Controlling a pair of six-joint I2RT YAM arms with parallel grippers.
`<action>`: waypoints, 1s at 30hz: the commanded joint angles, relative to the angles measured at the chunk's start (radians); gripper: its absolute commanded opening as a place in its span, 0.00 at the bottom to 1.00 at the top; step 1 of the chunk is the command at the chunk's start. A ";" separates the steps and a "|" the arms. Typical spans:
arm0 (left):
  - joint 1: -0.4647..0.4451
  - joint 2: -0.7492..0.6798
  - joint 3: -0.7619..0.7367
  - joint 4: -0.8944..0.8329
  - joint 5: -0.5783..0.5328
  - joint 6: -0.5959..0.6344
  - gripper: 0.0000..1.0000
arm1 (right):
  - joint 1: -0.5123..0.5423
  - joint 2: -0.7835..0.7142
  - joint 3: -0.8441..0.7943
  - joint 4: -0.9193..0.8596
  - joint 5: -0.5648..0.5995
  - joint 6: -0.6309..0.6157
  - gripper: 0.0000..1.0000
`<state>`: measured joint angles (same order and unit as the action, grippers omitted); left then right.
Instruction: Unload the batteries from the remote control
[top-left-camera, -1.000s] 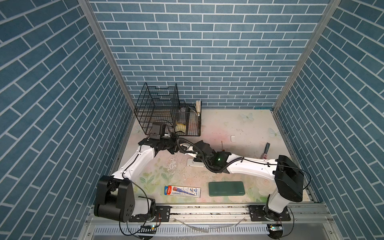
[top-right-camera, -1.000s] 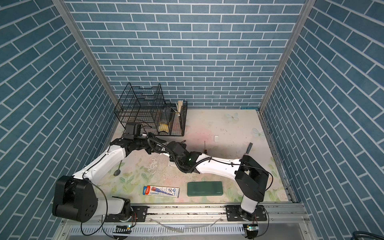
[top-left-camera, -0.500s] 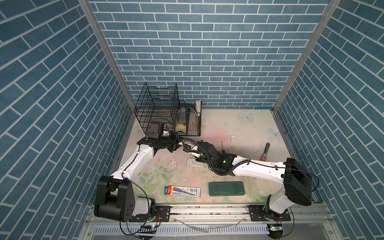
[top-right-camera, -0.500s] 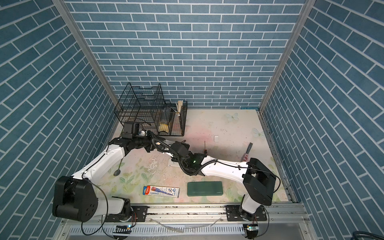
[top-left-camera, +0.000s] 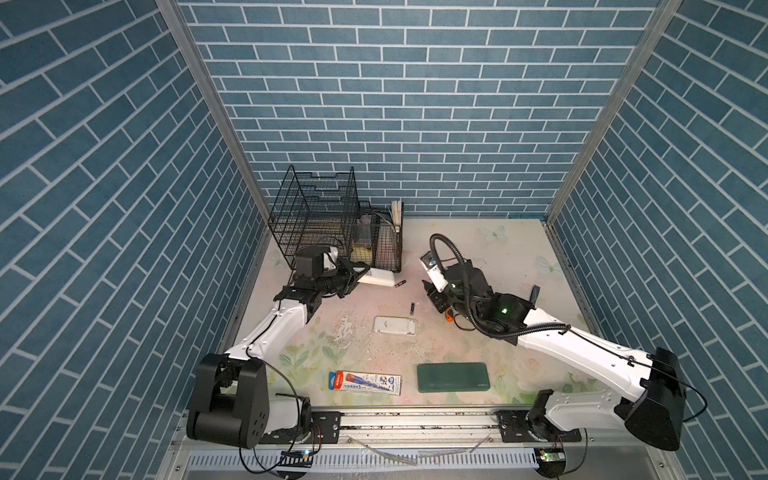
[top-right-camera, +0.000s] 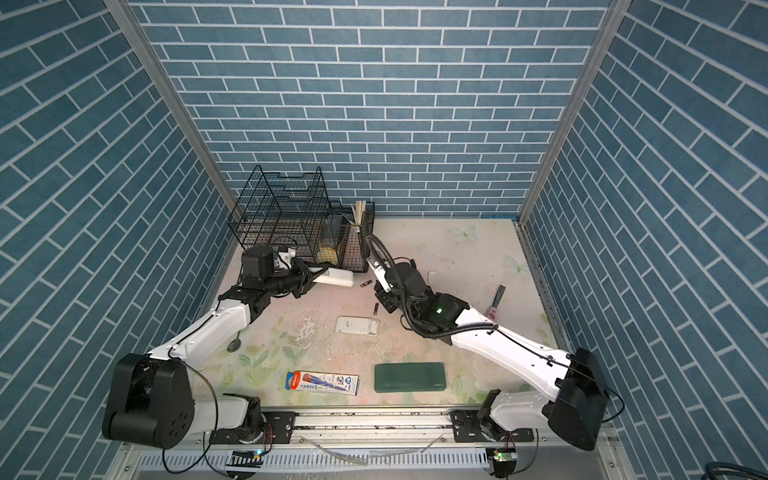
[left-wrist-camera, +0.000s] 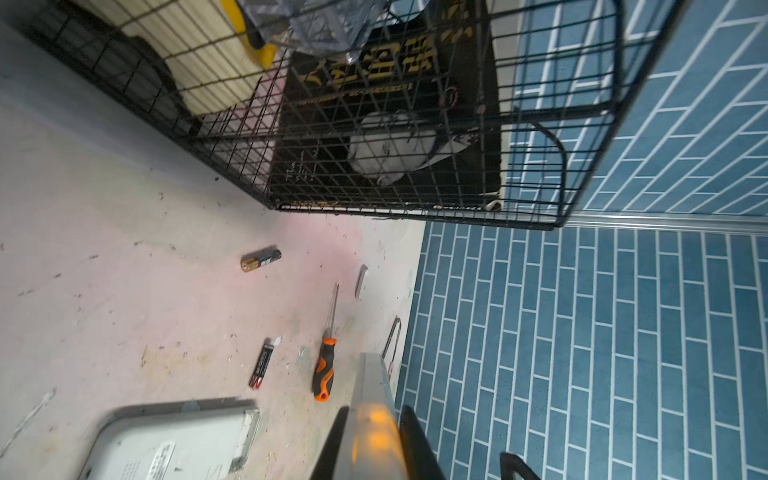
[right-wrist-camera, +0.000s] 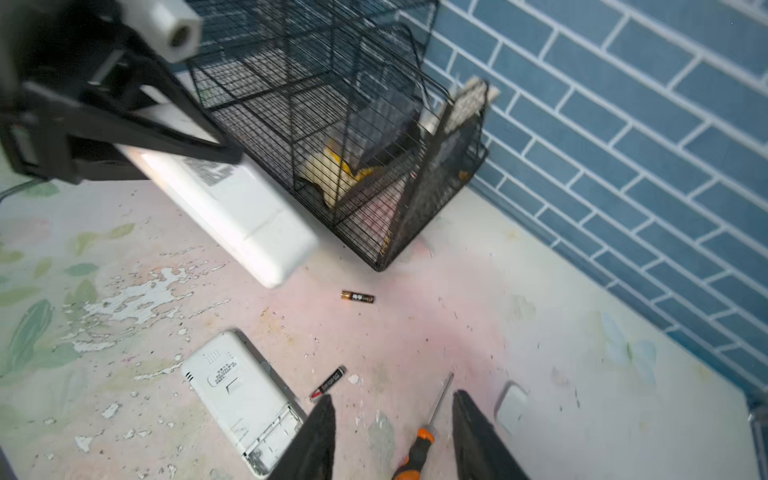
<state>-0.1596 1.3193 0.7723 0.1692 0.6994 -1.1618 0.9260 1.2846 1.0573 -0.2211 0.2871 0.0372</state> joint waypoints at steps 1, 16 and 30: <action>-0.011 -0.023 -0.043 0.289 0.001 -0.012 0.00 | -0.061 0.013 0.058 -0.107 -0.187 0.266 0.48; -0.132 0.180 -0.212 0.997 -0.027 -0.234 0.00 | -0.280 0.132 0.112 0.077 -0.618 0.664 0.50; -0.181 0.288 -0.225 1.181 -0.054 -0.294 0.00 | -0.311 0.241 0.127 0.212 -0.757 0.771 0.50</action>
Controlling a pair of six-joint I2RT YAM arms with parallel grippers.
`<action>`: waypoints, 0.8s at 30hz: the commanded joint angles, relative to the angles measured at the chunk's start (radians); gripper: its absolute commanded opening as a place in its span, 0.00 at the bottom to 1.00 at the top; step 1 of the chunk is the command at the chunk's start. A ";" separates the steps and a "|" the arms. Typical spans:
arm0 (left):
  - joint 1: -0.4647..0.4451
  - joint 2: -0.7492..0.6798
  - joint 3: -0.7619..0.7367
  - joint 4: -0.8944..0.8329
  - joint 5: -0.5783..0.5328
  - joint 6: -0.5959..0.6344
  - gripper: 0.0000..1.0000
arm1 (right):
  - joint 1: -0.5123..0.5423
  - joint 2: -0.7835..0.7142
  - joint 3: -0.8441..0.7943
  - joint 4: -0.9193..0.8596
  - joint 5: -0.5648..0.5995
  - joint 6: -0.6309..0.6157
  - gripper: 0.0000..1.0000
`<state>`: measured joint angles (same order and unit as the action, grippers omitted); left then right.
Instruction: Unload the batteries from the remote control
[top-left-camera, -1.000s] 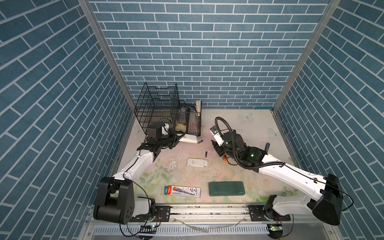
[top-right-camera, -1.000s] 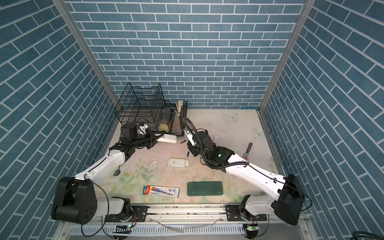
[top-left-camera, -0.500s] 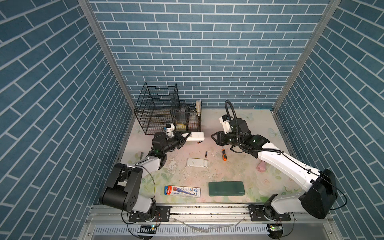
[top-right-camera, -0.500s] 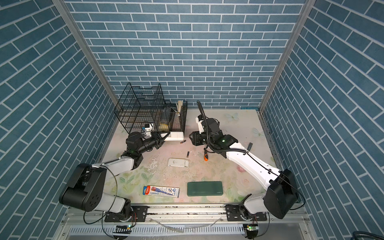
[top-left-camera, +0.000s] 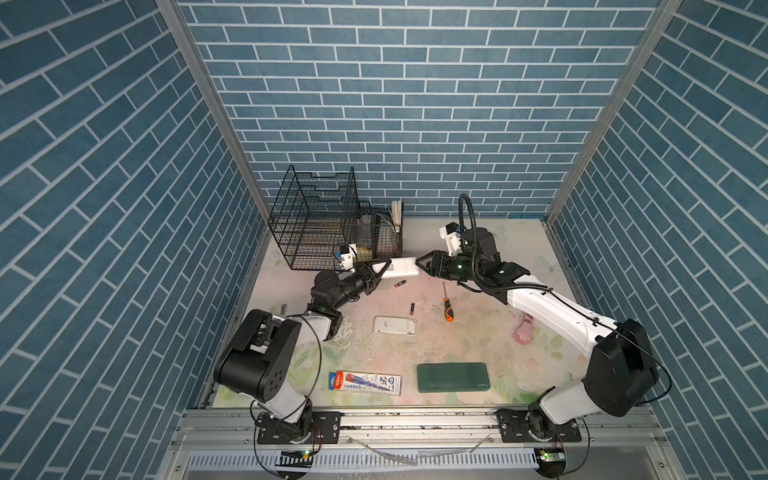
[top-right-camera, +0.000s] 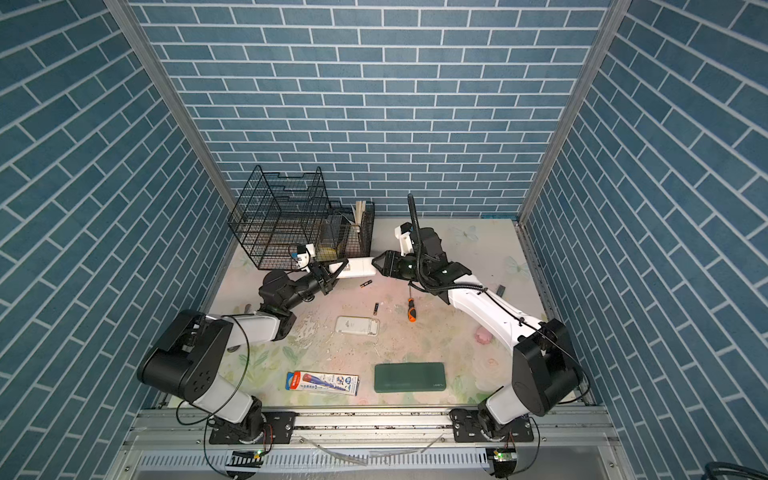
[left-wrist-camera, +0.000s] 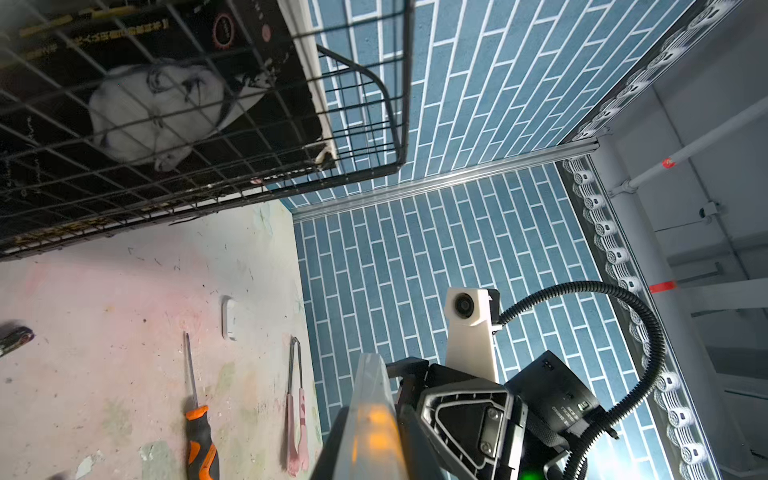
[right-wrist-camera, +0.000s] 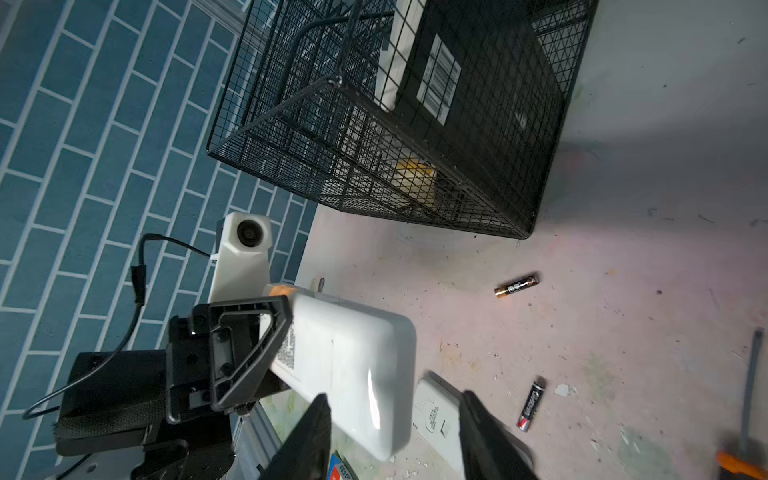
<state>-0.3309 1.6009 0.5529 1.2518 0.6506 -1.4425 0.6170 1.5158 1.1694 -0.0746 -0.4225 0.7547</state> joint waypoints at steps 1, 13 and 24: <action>-0.010 0.008 -0.006 0.098 -0.005 -0.013 0.00 | -0.001 0.015 0.019 0.072 -0.054 0.058 0.50; -0.018 0.001 0.010 0.090 -0.006 -0.018 0.00 | 0.007 0.075 0.042 0.054 -0.084 0.064 0.46; -0.024 0.009 0.008 0.101 -0.014 -0.020 0.00 | 0.030 0.106 0.058 0.055 -0.099 0.066 0.45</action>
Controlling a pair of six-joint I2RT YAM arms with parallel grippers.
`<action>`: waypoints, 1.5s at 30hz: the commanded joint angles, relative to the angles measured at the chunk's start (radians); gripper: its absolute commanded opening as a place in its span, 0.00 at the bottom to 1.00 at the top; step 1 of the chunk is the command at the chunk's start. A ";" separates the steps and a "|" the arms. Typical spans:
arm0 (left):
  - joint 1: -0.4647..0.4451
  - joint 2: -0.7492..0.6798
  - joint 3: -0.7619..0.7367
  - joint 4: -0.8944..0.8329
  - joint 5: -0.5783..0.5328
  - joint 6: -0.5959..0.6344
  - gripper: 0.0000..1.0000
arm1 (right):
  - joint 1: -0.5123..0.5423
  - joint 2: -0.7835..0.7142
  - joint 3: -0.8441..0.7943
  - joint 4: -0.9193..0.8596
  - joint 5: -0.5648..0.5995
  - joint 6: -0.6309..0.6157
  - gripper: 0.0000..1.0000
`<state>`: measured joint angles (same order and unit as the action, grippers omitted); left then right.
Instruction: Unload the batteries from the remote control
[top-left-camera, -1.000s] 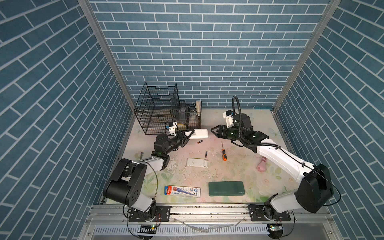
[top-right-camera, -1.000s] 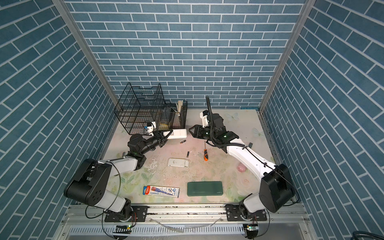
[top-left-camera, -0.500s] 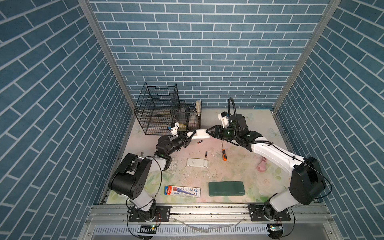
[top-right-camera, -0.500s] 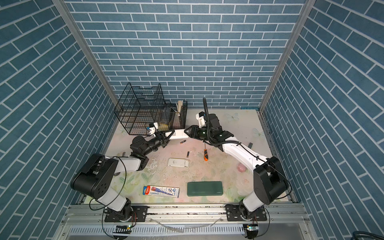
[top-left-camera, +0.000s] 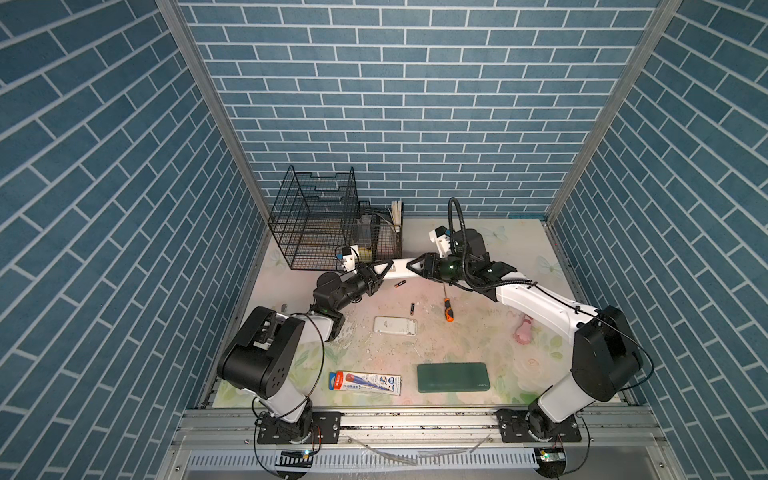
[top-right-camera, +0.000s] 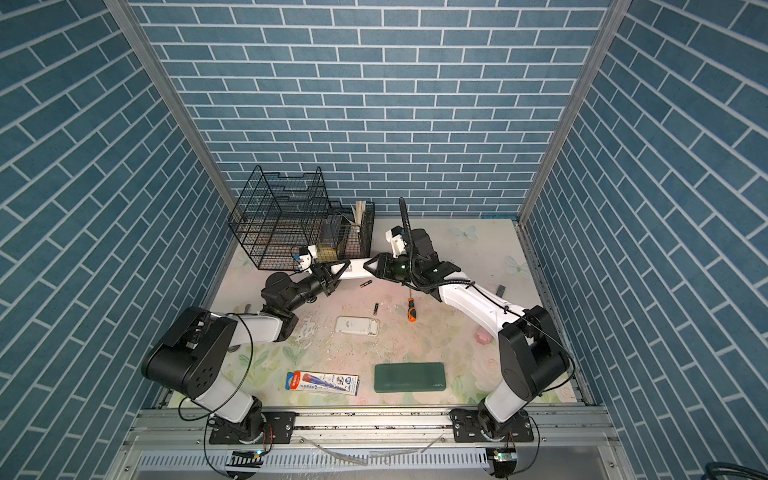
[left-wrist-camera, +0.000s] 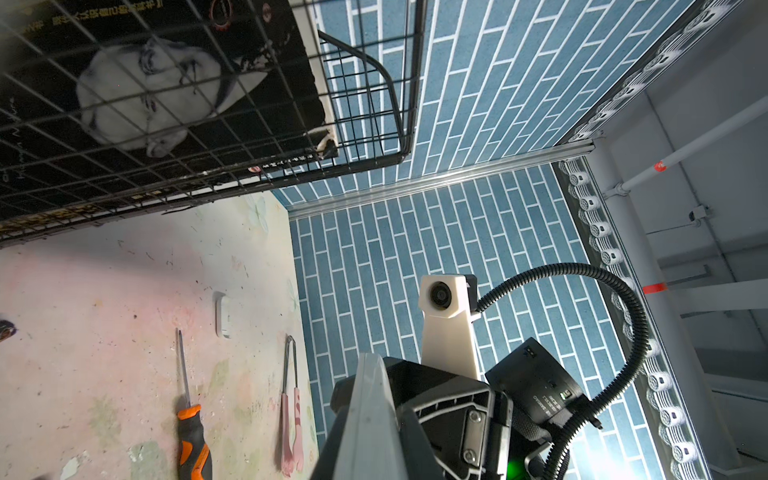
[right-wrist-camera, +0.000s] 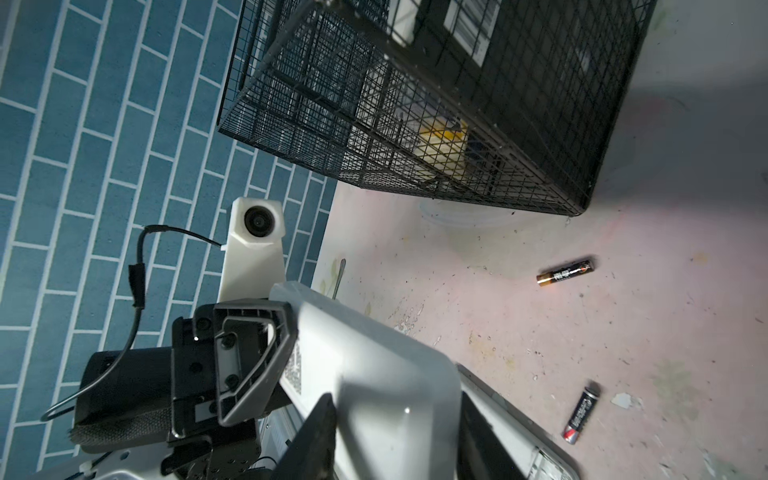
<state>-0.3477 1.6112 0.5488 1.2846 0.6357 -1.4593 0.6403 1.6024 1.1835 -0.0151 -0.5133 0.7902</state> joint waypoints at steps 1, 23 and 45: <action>-0.007 -0.001 0.012 0.070 0.000 -0.003 0.00 | 0.007 0.019 0.041 -0.005 -0.006 0.030 0.44; -0.007 -0.001 0.015 0.121 -0.002 -0.055 0.00 | -0.020 -0.022 -0.007 -0.048 0.009 0.001 0.38; -0.005 0.035 0.029 0.121 0.028 -0.057 0.00 | -0.070 -0.040 -0.019 -0.095 -0.035 0.004 0.40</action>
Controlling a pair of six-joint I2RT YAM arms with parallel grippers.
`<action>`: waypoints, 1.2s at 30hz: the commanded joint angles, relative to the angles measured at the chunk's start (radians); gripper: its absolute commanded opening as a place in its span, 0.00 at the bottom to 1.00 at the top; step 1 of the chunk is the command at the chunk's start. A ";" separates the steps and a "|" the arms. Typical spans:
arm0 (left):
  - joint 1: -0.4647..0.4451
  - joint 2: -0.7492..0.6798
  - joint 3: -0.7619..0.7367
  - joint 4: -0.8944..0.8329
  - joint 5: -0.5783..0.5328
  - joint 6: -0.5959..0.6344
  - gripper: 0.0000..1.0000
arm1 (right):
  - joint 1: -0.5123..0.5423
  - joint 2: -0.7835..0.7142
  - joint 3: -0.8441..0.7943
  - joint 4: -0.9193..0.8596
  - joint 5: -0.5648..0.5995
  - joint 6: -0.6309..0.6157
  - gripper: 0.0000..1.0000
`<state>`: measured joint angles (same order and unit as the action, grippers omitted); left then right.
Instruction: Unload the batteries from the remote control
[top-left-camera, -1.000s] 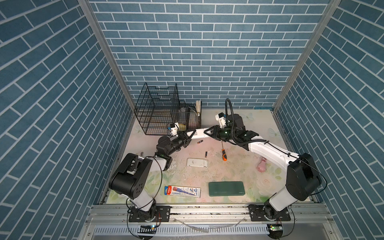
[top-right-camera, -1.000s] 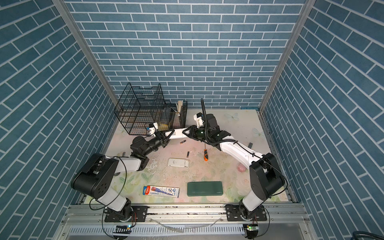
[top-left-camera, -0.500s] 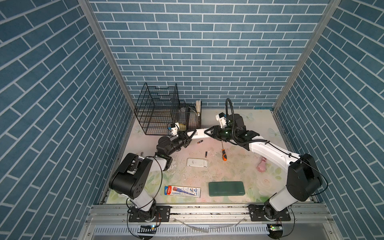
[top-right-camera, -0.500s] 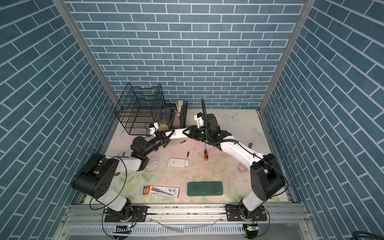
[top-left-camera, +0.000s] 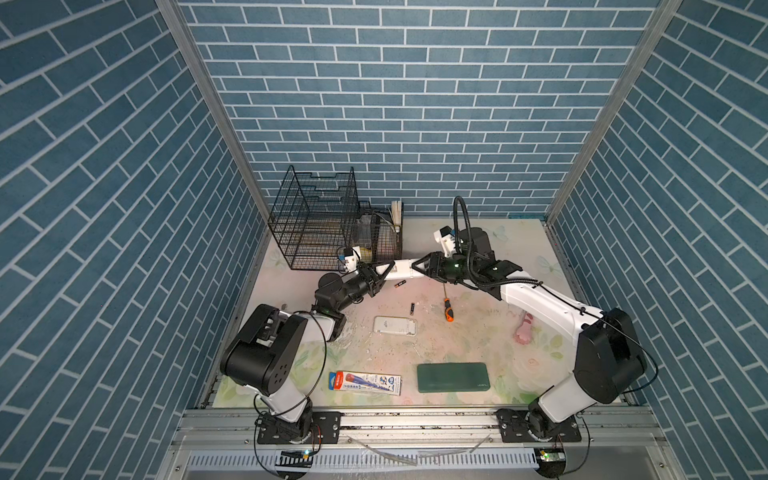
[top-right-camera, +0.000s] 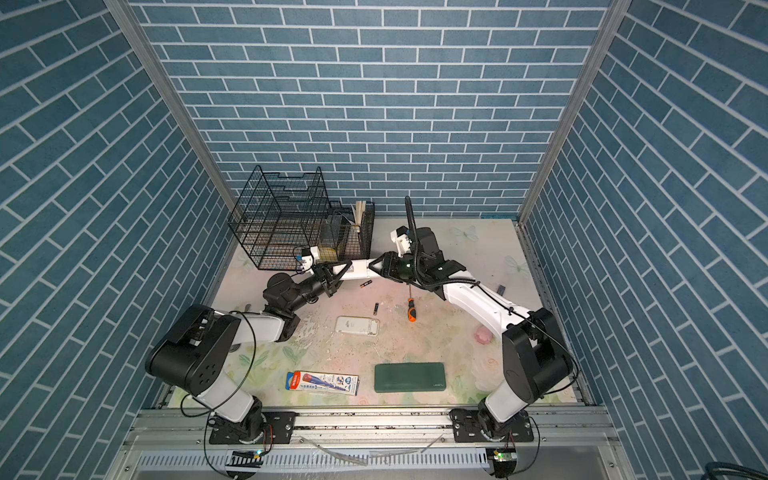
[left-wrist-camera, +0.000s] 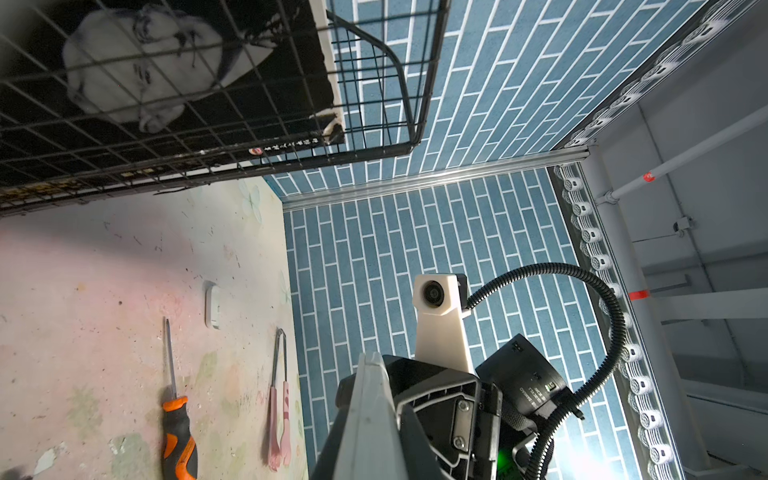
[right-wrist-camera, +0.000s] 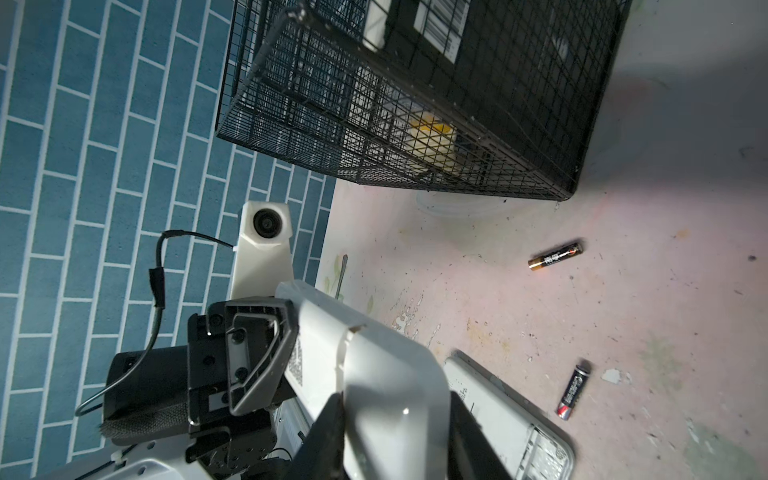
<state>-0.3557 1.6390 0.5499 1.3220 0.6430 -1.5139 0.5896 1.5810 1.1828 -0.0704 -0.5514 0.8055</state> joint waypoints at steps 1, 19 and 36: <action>0.006 0.012 0.028 0.084 0.024 -0.001 0.00 | -0.022 -0.020 -0.021 -0.040 -0.001 -0.007 0.40; 0.006 0.052 0.030 0.083 0.043 0.019 0.00 | -0.030 -0.032 -0.030 -0.034 -0.036 0.015 0.37; 0.011 0.082 0.026 0.083 0.046 0.031 0.00 | -0.030 -0.039 -0.031 -0.039 -0.048 0.012 0.32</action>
<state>-0.3500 1.7134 0.5625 1.3670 0.6746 -1.5036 0.5625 1.5723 1.1809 -0.1040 -0.5816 0.8074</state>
